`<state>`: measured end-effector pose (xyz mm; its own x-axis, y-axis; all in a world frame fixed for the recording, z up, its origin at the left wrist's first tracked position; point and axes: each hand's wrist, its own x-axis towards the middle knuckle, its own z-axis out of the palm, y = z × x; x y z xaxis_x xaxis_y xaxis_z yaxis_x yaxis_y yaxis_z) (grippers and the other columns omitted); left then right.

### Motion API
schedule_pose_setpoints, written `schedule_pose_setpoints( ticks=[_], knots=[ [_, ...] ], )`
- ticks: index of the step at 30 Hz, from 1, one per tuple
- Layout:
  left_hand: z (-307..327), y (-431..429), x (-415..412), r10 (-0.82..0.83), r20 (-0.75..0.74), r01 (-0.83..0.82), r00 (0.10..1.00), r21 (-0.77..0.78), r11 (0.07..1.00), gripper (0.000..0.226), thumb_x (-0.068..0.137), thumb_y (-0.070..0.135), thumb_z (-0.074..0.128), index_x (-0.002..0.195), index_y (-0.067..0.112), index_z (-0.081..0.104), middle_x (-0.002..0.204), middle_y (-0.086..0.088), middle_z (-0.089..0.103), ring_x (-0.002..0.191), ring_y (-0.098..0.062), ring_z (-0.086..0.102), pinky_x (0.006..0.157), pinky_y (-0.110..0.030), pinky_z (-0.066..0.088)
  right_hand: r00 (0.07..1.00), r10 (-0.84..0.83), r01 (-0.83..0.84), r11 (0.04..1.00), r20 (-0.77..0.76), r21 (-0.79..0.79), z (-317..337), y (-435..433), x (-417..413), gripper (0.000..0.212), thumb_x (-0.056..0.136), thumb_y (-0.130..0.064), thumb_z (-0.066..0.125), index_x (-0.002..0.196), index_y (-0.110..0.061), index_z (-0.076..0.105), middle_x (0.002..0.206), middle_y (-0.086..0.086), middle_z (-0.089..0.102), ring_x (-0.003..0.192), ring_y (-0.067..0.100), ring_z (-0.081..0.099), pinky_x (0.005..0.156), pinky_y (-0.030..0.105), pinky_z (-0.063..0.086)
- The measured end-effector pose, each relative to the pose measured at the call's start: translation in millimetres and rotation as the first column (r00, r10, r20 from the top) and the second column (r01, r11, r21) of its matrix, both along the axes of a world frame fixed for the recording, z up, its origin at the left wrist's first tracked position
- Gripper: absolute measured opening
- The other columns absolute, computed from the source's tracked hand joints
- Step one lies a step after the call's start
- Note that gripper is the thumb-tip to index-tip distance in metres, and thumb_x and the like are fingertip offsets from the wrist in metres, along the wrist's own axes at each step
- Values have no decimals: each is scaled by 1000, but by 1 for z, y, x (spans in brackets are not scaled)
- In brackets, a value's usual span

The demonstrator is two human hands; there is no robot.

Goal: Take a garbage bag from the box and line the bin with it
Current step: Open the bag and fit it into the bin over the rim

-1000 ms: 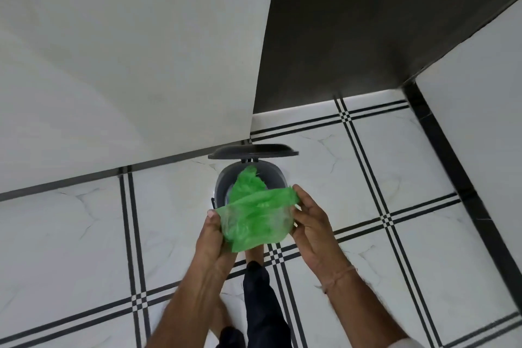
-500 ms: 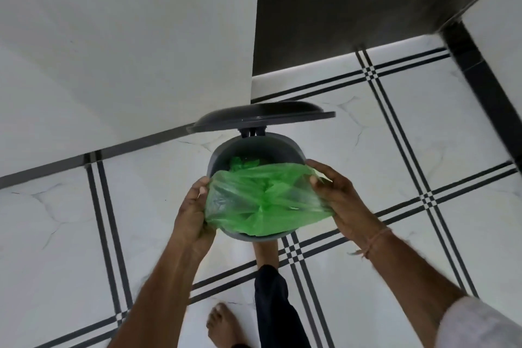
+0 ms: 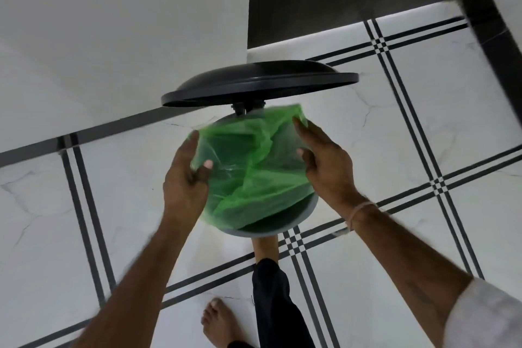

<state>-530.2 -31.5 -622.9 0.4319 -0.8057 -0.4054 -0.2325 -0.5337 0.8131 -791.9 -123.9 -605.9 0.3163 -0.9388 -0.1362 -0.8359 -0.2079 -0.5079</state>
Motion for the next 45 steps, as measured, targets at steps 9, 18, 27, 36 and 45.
schedule_pose_setpoints(
  ticks=[9, 18, 27, 36, 45],
  knots=[
    [10, -7, -37, -105, 98, 111, 990, -57, 992, 60, 98, 26, 59, 156, 27, 43, 154, 4, 51, 136, -9, 49, 110, -21, 41, 998, 64, -64, 998, 3, 20, 1, 5, 11, 73, 92, -7, 67, 158, -21, 39, 161, 4, 44, 113, 30, 70, 91, 35, 57],
    [5, 7, -29, 26, -7, -27, 1000, -87, 996, 66, 95, 26, 56, 158, 31, 39, 152, 14, 51, 138, -12, 52, 115, -40, 45, 998, 60, -58, 996, -27, 68, 0, 17, 0, 76, 92, -3, 64, 160, -18, 34, 162, 6, 41, 120, 29, 66, 101, 41, 57],
    [-5, 16, -7, 18, 54, -17, 998, -6, 1000, 63, 93, 36, 55, 155, 38, 42, 153, 11, 53, 137, -18, 54, 115, -47, 45, 996, -67, 62, 995, 65, 80, -8, -1, -18, 54, 87, -7, 75, 139, -4, 60, 129, 17, 67, 112, 36, 67, 98, 37, 55],
    [-26, -30, 21, 39, 119, -55, 992, 133, 990, 49, 106, 19, 50, 154, 26, 47, 155, 0, 53, 143, -25, 47, 119, -38, 36, 924, -344, 272, 898, 167, 345, -26, -43, -27, 49, 99, -8, 59, 146, -23, 56, 139, -10, 62, 128, 19, 59, 106, 47, 51],
    [-32, 10, 15, 23, 0, -23, 1000, 180, 983, 51, 95, 48, 48, 143, 33, 59, 136, 1, 69, 123, -26, 64, 106, -51, 51, 805, -534, 318, 758, 261, 569, -46, -3, -52, 32, 99, -15, 66, 131, -20, 70, 127, -5, 72, 125, 13, 64, 113, 42, 48]
  ],
)
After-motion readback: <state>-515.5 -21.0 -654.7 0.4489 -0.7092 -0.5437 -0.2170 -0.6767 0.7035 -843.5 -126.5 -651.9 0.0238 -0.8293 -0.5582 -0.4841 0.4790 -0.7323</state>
